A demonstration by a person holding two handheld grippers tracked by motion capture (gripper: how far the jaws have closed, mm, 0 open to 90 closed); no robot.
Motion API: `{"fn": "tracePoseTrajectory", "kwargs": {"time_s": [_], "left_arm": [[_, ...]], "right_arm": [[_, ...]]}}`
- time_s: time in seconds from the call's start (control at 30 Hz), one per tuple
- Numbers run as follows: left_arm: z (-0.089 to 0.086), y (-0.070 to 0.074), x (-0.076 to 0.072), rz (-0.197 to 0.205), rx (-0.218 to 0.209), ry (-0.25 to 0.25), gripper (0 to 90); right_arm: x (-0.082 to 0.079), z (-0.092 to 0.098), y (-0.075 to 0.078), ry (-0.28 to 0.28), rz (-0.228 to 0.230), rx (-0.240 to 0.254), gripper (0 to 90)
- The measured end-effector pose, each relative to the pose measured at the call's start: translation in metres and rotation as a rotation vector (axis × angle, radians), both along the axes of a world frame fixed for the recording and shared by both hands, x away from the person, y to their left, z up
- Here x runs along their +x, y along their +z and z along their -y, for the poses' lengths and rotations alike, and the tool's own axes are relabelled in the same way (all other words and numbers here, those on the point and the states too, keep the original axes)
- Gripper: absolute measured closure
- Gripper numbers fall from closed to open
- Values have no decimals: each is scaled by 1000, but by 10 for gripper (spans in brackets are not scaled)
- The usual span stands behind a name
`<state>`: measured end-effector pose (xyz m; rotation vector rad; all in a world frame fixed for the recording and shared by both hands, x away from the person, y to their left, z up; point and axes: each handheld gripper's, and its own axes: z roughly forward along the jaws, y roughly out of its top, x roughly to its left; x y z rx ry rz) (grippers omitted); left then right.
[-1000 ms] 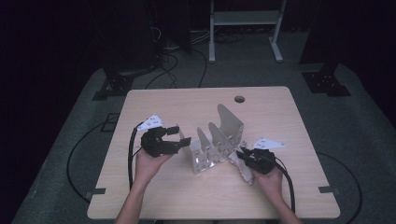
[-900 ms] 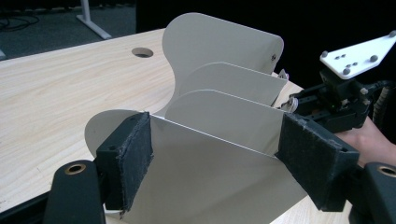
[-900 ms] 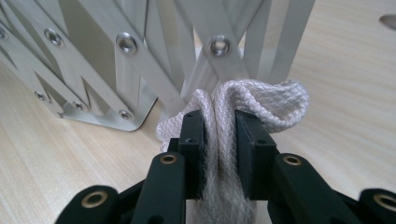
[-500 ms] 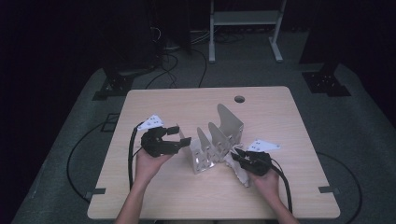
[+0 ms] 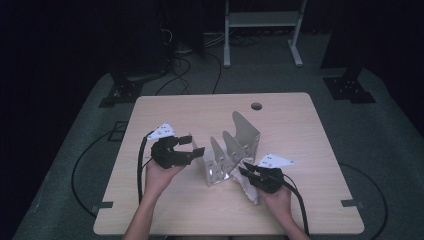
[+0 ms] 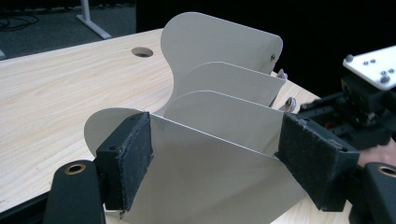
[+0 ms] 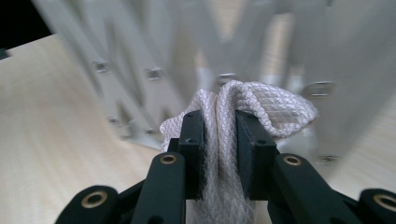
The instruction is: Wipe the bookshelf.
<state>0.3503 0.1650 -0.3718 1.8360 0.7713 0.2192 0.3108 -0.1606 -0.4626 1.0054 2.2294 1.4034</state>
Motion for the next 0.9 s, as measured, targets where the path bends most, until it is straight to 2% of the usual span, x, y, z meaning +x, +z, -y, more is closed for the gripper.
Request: {"fn": "tracePoseTrajectory", "kwargs": {"time_s": [0.13, 0.17, 0.27, 0.4, 0.5, 0.53, 0.67, 0.73, 0.77, 0.83, 0.87, 0.9], "left_arm": [[-1, 0, 0, 0, 1, -3, 256], [-1, 0, 0, 1, 2, -4, 256], [-1, 0, 0, -1, -1, -5, 256], [-1, 0, 0, 2, 5, 5, 253], [-1, 0, 0, -3, 1, 3, 253], [-1, -1, 0, -3, 12, 0, 253], [0, -1, 0, -2, 13, -2, 252], [0, -1, 0, -3, 12, 0, 252], [0, -1, 0, -3, 10, -2, 252], [-1, -1, 0, -4, 12, -3, 252], [-1, -1, 0, -5, 11, -3, 252], [-1, -1, 0, -5, 10, -3, 252]], "right_arm": [[-7, -20, -5, 55, 0, -28, 730], [-8, -21, -5, 51, 8, -30, 730], [-4, -17, -3, 38, -19, 19, 730], [-11, -29, -4, 38, 15, 14, 729], [-12, -29, -3, 61, 7, 16, 731], [-12, -27, -2, 59, 3, 13, 730], [-13, -29, 1, 54, 10, 29, 730], [-16, -38, 2, 82, 22, 33, 730], [-19, -45, 2, 105, 13, 26, 730], [-21, -52, 2, 131, 29, 1, 730], [-22, -53, 3, 131, 32, -2, 730], [-21, -51, 4, 123, 27, 16, 730]]}}
